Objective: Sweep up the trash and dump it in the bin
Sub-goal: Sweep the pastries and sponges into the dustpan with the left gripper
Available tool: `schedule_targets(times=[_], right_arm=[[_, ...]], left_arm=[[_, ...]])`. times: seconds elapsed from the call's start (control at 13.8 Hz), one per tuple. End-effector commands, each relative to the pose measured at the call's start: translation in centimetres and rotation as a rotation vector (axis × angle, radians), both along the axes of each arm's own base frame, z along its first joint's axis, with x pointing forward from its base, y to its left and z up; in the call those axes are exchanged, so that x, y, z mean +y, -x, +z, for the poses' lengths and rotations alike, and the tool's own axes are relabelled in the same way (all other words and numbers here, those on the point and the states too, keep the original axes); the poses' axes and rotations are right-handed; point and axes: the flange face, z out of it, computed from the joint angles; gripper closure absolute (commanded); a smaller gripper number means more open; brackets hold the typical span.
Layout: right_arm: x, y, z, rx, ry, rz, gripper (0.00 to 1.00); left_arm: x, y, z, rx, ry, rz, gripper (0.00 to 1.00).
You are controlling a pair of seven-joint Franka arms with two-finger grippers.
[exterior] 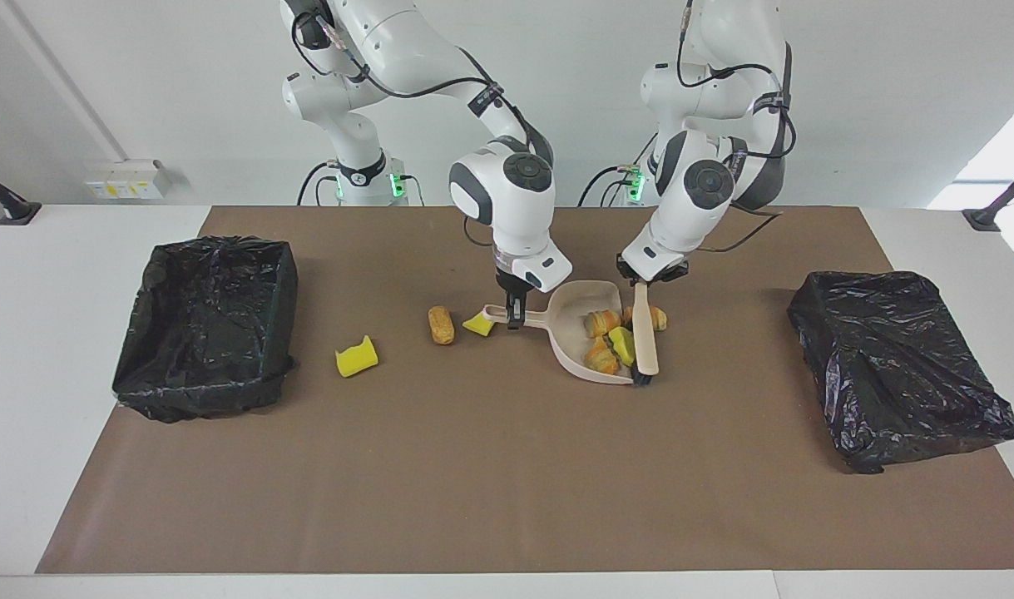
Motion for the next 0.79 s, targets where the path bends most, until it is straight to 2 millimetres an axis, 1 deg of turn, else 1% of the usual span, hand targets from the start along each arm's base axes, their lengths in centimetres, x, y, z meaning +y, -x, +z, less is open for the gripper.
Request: schedule_targets(times=[0.0,0.07,0.14,0.22,0.36,0.43,0.51,0.58,0.65,0.72], right_arm=[[0.2,0.1,-0.5,0.006,-0.025,-0.038,1.0],[0.1,0.3,-0.7,0.01,-0.021,-0.036,1.0],[0.1,0.3,-0.6,0.01,-0.02,-0.038,1.0],[0.1,0.3,-0.6,0.011,-0.019,-0.037,1.0],[0.0,0.5,-0.7,0.015,-0.016,-0.037,1.0],[-0.1,0.4,-0.7,0.014,-0.015,-0.039,1.0],[0.0,0.5,-0.6,0.013,-0.017,-0.037,1.0],[0.0,0.5,-0.6,0.013,-0.017,-0.037,1.0],[-0.1,0.5,-0.6,0.014,-0.015,-0.039,1.0],[-0.1,0.5,-0.6,0.014,-0.016,-0.037,1.0]], left_arm=[[-0.7,0.7,1.6,0.031,0.045,0.019,1.0],[-0.6,0.3,2.2,0.033,0.058,0.03,1.0],[0.0,-0.1,3.0,0.041,0.06,0.031,1.0],[1.1,-0.9,4.0,0.047,0.063,0.052,1.0],[4.8,-3.2,6.9,0.013,0.08,0.126,1.0],[6.7,-3.8,8.0,0.004,0.083,0.164,1.0],[8.4,-4.1,7.9,0.013,0.08,0.197,1.0],[9.8,-4.0,7.9,0.01,0.079,0.223,1.0],[11.6,-3.0,7.2,0.033,0.067,0.26,1.0],[12.4,-1.2,6.6,0.049,0.055,0.283,1.0]])
